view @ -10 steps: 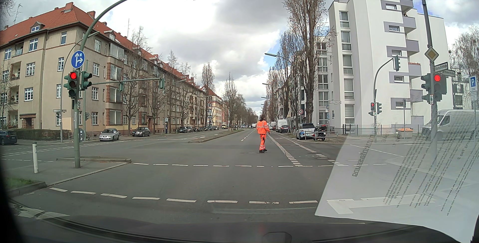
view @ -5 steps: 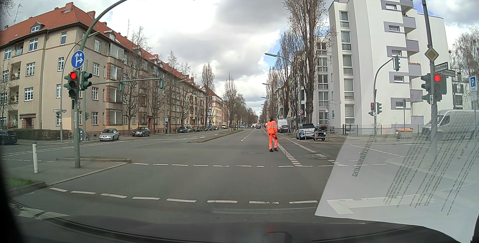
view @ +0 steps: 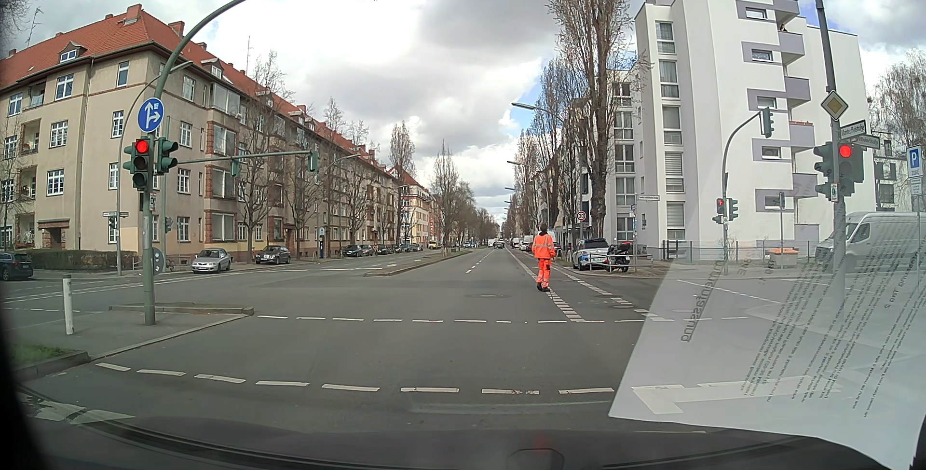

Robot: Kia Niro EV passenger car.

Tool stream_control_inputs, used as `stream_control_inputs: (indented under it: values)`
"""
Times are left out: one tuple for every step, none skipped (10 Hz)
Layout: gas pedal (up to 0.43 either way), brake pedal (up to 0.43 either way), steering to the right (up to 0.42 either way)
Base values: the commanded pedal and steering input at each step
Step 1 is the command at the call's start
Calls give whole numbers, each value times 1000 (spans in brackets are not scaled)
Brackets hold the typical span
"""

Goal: Follow the waypoints while adhering to traffic rules and regulations

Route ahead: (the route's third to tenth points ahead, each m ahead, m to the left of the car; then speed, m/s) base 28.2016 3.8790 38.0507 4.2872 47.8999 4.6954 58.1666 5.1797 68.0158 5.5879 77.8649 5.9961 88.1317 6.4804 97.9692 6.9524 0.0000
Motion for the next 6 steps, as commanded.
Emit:
stream_control_inputs:
  values:
    - [0, 439, -15]
    - [0, 439, -15]
    - [0, 439, -15]
    - [0, 439, -15]
    - [0, 439, -15]
    - [0, 439, -15]
